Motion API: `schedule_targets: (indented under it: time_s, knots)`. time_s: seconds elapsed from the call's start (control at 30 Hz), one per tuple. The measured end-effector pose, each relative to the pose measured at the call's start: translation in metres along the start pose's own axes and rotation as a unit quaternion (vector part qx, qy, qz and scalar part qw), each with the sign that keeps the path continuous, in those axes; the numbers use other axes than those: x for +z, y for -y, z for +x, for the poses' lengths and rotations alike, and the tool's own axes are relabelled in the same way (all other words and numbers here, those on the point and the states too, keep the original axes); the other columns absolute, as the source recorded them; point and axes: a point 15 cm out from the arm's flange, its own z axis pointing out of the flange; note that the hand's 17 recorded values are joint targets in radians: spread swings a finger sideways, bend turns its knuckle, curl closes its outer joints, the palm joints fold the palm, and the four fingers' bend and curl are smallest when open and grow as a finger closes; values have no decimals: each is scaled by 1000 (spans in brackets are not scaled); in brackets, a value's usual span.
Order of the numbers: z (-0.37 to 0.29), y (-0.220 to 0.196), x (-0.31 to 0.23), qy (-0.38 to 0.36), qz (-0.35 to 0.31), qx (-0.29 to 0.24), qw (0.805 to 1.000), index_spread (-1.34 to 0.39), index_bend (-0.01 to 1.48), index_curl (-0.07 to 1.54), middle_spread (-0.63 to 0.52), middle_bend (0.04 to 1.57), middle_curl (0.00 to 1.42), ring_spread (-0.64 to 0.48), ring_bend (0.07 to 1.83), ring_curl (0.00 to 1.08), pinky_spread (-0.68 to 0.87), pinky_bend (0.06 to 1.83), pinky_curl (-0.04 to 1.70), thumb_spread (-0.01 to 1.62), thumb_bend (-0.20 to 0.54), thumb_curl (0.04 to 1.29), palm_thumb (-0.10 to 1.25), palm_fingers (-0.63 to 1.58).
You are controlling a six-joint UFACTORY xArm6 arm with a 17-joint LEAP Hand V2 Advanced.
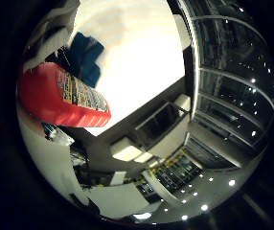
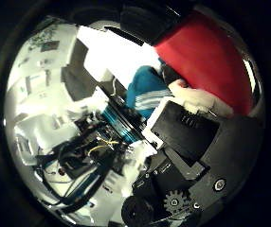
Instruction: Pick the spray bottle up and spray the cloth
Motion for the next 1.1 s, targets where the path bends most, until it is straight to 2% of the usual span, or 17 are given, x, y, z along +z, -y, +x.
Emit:
schedule_targets:
  time_s: [0.17,0.4,0.63,0.77,0.9,1.1]
  knots:
    - [-15,50,-19,65,115,23,991,-244,1108,827,-99,1401,674,-180,1467,676,-128,1049,1405,605,-20,926,1025,1150]
    - [-21,88,-47,124,213,46,968,-234,1116,825,-100,1398,674,-180,1464,676,-128,1046,1405,599,-19,932,1030,1154]
    - [-1,127,-73,171,323,59,929,-227,1127,818,-100,1396,675,-180,1462,676,-128,1043,1406,598,-20,934,1030,1157]
    - [6,146,-59,203,350,63,912,-225,1131,813,-100,1395,675,-180,1462,676,-128,1043,1406,598,-19,935,1030,1157]
    - [11,159,-16,240,356,80,899,-223,1134,808,-100,1395,676,-180,1461,677,-128,1043,1407,603,-20,936,1029,1157]
    - [20,167,50,261,332,95,901,-226,1126,808,-100,1399,676,-180,1465,677,-128,1046,1407,591,-20,937,1026,1151]
